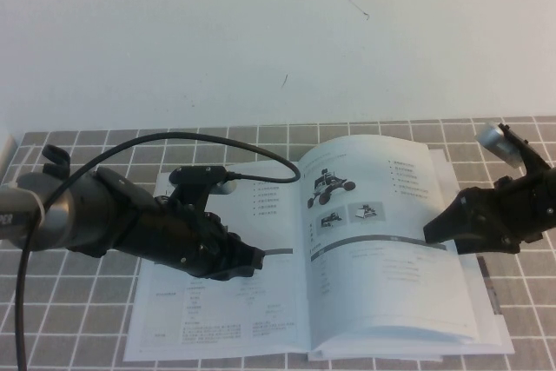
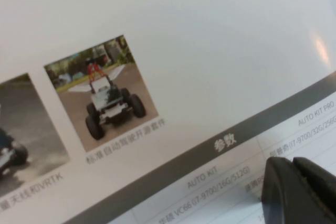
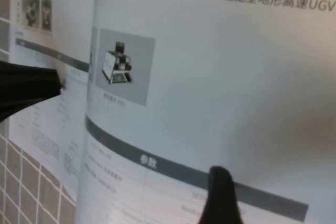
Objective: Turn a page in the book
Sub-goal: Open the closed book
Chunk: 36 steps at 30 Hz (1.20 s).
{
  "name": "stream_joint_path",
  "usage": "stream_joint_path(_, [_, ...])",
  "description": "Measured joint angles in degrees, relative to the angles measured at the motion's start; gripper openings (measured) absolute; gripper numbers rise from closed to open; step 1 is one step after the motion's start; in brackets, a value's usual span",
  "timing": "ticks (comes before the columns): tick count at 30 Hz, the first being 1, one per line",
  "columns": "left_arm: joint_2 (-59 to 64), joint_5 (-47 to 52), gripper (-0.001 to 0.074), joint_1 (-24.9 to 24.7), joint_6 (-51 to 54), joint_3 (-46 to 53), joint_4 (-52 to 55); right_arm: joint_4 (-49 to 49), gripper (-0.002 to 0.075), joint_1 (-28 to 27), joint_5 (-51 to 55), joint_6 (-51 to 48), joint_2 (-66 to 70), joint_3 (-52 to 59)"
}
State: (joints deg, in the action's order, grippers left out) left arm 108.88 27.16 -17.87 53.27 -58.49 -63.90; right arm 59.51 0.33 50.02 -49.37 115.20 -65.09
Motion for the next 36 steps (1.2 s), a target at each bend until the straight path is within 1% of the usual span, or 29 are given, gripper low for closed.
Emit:
stream_joint_path(14, [0.0, 0.0, -0.0004, 0.0, 0.0, 0.0, 0.0, 3.3, 0.0471, 0.0, 6.2, -2.9, -3.0, 0.0])
stream_joint_path(18, [0.0, 0.0, -0.0004, 0.0, 0.0, 0.0, 0.0, 3.3, 0.0471, 0.0, 6.6, -3.1, -3.2, 0.0])
stream_joint_path(22, [0.0, 0.0, -0.0004, 0.0, 0.3, 0.0, 0.0, -1.4, 0.0471, 0.0, 6.9, -2.1, -3.7, -2.0])
stream_joint_path(27, [0.0, 0.0, -0.0004, 0.0, 0.6, -0.1, 0.0, -10.7, 0.0471, 0.0, 6.2, 4.3, -3.7, -5.4])
stream_joint_path(33, [0.0, 0.0, -0.0004, 0.0, 0.7, -0.1, -0.1, -11.6, 0.0470, 0.1, 3.4, 6.4, -3.7, -6.3])
stream_joint_path(36, [0.0, 0.1, -0.0004, 0.0, 0.7, -0.1, -1.9, -11.6, 0.0470, 0.1, 3.1, 6.5, -3.7, -6.3])
